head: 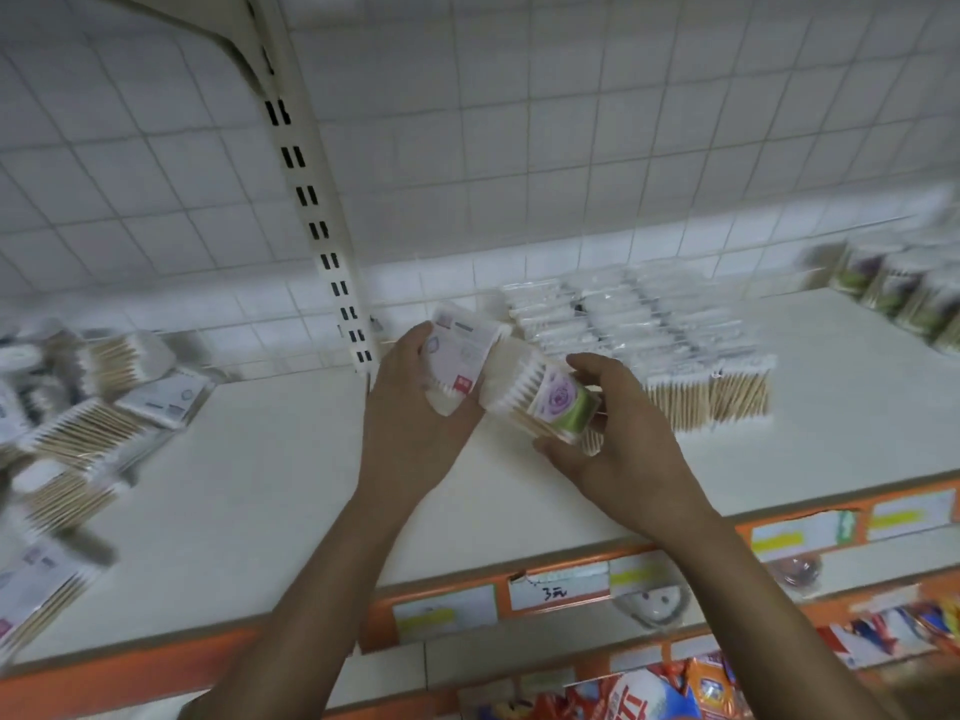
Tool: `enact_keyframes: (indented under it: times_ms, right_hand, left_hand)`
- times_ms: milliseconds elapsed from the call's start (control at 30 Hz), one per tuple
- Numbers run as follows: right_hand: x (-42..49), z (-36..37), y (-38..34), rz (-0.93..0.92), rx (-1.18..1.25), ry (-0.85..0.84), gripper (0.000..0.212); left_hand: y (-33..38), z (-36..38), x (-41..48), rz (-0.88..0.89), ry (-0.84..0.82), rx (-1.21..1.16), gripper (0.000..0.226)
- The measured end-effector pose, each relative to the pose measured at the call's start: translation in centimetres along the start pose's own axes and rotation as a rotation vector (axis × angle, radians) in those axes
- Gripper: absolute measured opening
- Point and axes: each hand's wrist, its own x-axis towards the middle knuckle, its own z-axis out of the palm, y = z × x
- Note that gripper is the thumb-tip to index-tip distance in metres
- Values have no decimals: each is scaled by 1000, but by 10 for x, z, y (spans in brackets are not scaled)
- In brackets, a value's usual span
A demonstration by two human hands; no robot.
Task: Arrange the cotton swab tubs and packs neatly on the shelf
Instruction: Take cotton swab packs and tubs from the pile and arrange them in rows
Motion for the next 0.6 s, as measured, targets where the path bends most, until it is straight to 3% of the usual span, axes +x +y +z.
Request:
enact_keyframes:
  times_ms: [200, 600]
  right_hand:
    - [-2, -47, 27, -77, 55, 108, 58]
    - [-11, -202, 128, 6, 47, 202, 53]
  left_hand:
    - [53, 30, -5, 93, 77, 102, 71]
    - [171, 180, -29, 141, 67, 203, 67]
